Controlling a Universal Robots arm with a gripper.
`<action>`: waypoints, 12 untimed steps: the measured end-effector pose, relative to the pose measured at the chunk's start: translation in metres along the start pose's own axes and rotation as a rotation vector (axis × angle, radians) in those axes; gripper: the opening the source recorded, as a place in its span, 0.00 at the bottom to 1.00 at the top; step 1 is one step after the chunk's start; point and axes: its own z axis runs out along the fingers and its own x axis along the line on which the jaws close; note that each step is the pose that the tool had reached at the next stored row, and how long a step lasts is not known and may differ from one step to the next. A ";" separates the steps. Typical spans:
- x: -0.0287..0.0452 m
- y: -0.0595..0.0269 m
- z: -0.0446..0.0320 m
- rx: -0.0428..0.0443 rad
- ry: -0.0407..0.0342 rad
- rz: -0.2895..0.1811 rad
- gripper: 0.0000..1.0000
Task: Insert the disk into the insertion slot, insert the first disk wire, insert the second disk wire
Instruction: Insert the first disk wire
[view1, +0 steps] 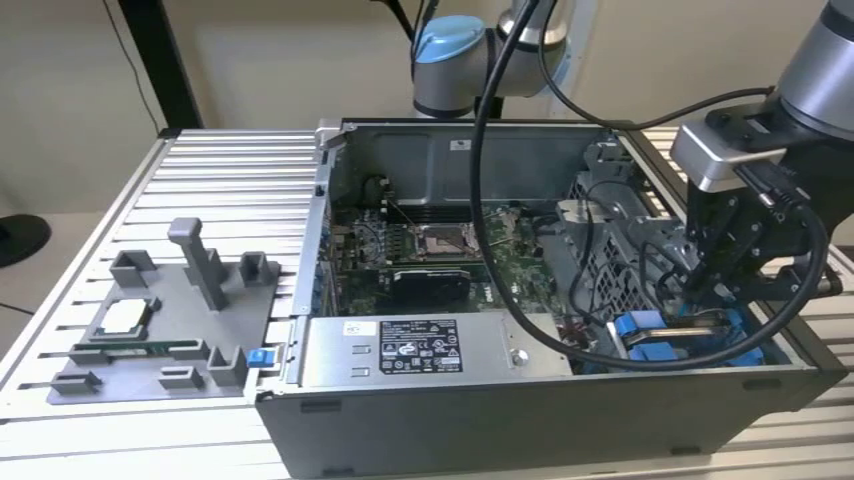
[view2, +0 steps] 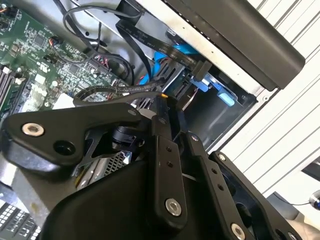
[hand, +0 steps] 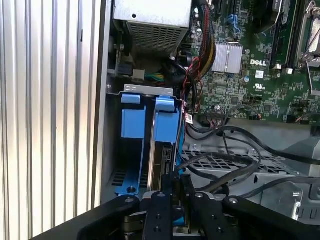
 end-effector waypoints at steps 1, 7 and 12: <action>0.0000 0.0000 0.0000 0.0000 0.0005 0.000 0.00; 0.0002 -0.0009 0.0025 0.0091 0.0038 -0.001 0.00; 0.0028 -0.0029 0.0066 0.0123 0.0080 -0.001 0.00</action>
